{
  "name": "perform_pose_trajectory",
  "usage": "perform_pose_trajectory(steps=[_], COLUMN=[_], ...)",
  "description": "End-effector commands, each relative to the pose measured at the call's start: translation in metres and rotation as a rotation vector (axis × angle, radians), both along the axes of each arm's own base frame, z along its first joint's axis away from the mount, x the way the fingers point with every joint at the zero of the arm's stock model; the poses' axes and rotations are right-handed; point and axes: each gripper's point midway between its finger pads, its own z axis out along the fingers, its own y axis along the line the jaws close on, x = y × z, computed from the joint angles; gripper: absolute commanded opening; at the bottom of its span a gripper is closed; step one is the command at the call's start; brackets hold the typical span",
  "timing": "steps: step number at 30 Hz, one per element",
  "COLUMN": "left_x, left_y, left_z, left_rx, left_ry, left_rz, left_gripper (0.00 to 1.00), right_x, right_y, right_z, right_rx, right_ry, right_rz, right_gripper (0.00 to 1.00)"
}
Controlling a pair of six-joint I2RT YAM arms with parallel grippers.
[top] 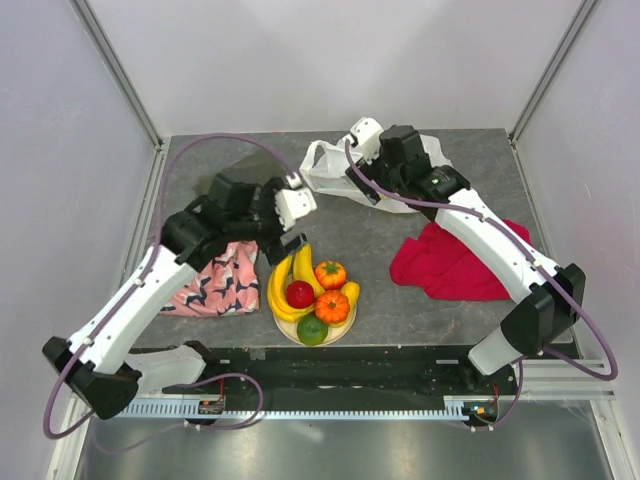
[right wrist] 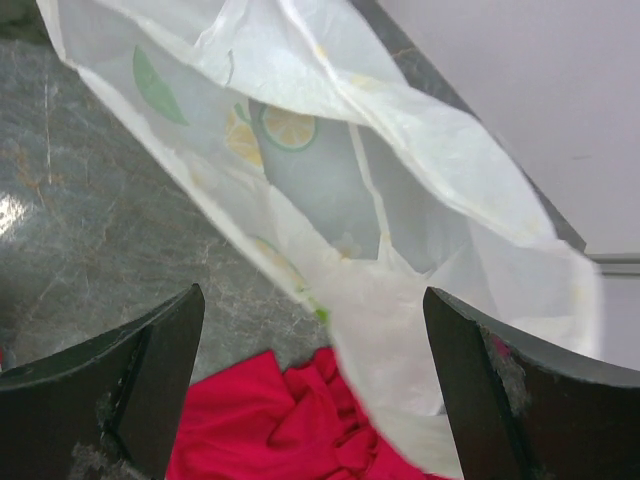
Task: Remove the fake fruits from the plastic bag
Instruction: Place the fake fruit on the plate, then reset both arms
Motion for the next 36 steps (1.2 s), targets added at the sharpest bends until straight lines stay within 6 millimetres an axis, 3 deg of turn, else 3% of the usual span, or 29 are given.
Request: perform_pose_trajectory(steps=[1, 2, 4, 5, 8, 9, 10, 11, 13, 16, 17, 19, 20, 22, 24, 30, 36], left_x=[0.061, 0.079, 0.101, 0.114, 0.132, 0.134, 0.135, 0.136, 0.134, 0.126, 0.123, 0.118, 0.116, 0.113, 0.107, 0.083, 0.086], left_y=[0.044, 0.073, 0.1, 0.133, 0.178, 0.183, 0.187, 0.186, 0.188, 0.188, 0.187, 0.188, 0.188, 0.187, 0.179, 0.153, 0.158], left_z=[0.05, 0.05, 0.051, 0.05, 0.045, 0.042, 0.04, 0.038, 0.031, 0.015, 0.014, 0.0, -0.001, -0.01, -0.016, -0.031, -0.028], left_rx=[-0.139, -0.16, -0.24, -0.264, -0.337, -0.359, -0.361, -0.37, -0.386, -0.431, -0.43, -0.414, -0.412, -0.4, -0.402, -0.45, -0.445], left_ry=[-0.125, -0.112, -0.063, -0.058, -0.027, -0.015, -0.016, -0.01, -0.01, 0.051, 0.055, 0.078, 0.076, 0.093, 0.117, 0.219, 0.2], left_rz=[0.389, 0.512, 0.668, 0.787, 0.988, 1.022, 1.041, 1.042, 1.056, 1.068, 1.063, 1.071, 1.073, 1.062, 1.017, 0.894, 0.917], left_gripper=[0.99, 0.99, 0.99, 0.99, 0.99, 0.99, 0.99, 0.99, 0.99, 0.99, 0.99, 0.99, 0.99, 0.99, 0.99, 0.99, 0.99], right_x=[0.02, 0.024, 0.032, 0.037, 0.047, 0.046, 0.043, 0.038, 0.03, 0.018, 0.013, 0.005, -0.001, -0.009, -0.017, -0.023, -0.017], right_y=[-0.015, -0.02, -0.039, -0.05, -0.092, -0.101, -0.105, -0.113, -0.119, -0.13, -0.134, -0.14, -0.144, -0.146, -0.147, -0.144, -0.131], right_z=[0.052, 0.053, 0.05, 0.052, 0.048, 0.045, 0.058, 0.049, 0.058, 0.042, 0.025, 0.019, 0.004, -0.001, -0.017, -0.025, -0.029], right_rx=[0.107, 0.117, 0.153, 0.171, 0.232, 0.228, 0.25, 0.231, 0.248, 0.233, 0.206, 0.193, 0.169, 0.171, 0.153, 0.17, 0.195], right_ry=[-0.106, -0.108, -0.105, -0.122, -0.133, -0.136, -0.185, -0.188, -0.226, -0.219, -0.193, -0.195, -0.173, -0.171, -0.135, -0.111, -0.074], right_rz=[-0.116, -0.138, -0.213, -0.266, -0.459, -0.498, -0.512, -0.541, -0.554, -0.608, -0.619, -0.633, -0.64, -0.637, -0.626, -0.608, -0.559], right_gripper=[0.98, 0.98, 0.98, 0.98, 0.98, 0.98, 0.98, 0.98, 0.98, 0.98, 0.98, 0.98, 0.98, 0.98, 0.98, 0.98, 0.98])
